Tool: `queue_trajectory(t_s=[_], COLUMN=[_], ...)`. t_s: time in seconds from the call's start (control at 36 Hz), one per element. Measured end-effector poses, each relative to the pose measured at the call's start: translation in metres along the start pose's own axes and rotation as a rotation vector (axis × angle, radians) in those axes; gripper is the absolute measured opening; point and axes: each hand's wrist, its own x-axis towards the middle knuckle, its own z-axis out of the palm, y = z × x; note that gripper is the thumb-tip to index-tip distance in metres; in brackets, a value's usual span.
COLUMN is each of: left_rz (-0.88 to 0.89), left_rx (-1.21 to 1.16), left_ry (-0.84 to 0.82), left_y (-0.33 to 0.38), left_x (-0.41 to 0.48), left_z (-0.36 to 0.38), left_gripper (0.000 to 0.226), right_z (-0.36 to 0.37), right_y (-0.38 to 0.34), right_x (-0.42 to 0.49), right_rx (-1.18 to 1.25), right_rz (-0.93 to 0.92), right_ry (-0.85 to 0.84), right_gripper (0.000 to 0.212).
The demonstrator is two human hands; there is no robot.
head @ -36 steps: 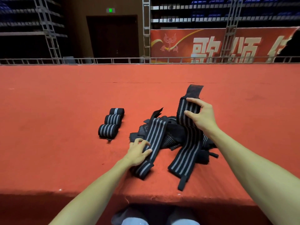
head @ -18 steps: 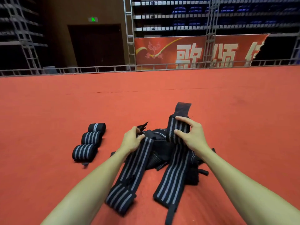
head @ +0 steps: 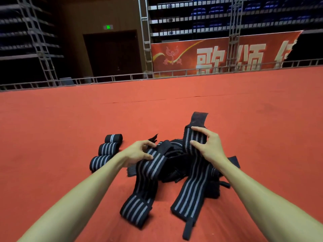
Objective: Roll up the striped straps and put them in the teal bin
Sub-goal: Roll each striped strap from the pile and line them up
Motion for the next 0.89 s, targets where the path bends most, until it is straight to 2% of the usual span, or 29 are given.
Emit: queue_trajectory(t_s=[0.08, 0.14, 0.25, 0.31, 0.36, 0.39, 0.44, 0.5, 0.56, 0.67, 0.72, 0.83, 0.89], left_rz=[-0.059, -0.081, -0.058, -0.03, -0.002, 0.023, 0.057, 0.063, -0.003, -0.191, -0.221, -0.143, -0.096], left_rx=[-0.074, -0.041, 0.059, 0.045, 0.041, 0.044, 0.021, -0.013, -0.017, -0.049, -0.049, 0.031, 0.019], left_ry=[-0.095, -0.148, -0.11, -0.043, 0.08, 0.151, 0.263, 0.26, 0.208, -0.047, -0.116, -0.075, 0.007], left_y=[0.01, 0.015, 0.019, 0.021, 0.022, 0.024, 0.027, 0.031, 0.032, 0.035, 0.031, 0.033, 0.039], left_x=[-0.007, -0.011, -0.013, -0.011, -0.007, -0.006, -0.002, -0.001, -0.001, 0.0, 0.001, -0.002, -0.004], left_z=[-0.012, -0.019, -0.026, -0.03, -0.033, -0.034, -0.034, -0.03, -0.026, -0.02, -0.018, -0.014, -0.015], left_gripper=[0.051, 0.055, 0.06, 0.046, 0.017, 0.012, 0.024, 0.015, 0.003, 0.022, 0.032, 0.052, 0.051], right_z=[-0.001, -0.001, -0.001, -0.001, -0.001, -0.001, 0.0, 0.0, 0.002, 0.0, -0.002, -0.005, -0.006], right_y=[-0.003, -0.005, -0.007, -0.008, -0.01, -0.011, -0.012, -0.013, -0.013, -0.012, -0.012, -0.012, -0.011], right_x=[0.0, 0.002, 0.004, 0.006, 0.007, 0.007, 0.008, 0.009, 0.009, 0.012, 0.013, 0.013, 0.013], right_rx=[0.02, 0.025, 0.032, 0.032, 0.031, 0.031, 0.029, 0.028, 0.027, 0.028, 0.031, 0.021, 0.021], right_rz=[0.0, -0.005, -0.002, -0.01, -0.012, -0.013, -0.02, -0.026, -0.027, -0.032, -0.03, -0.034, -0.027], right_ry=[0.007, 0.012, 0.004, 0.004, -0.001, -0.003, -0.003, -0.001, -0.006, -0.01, -0.008, -0.005, -0.008], right_gripper=[0.045, 0.045, 0.045, 0.045, 0.045, 0.045, 0.045, 0.045, 0.045, 0.045, 0.045, 0.045, 0.045])
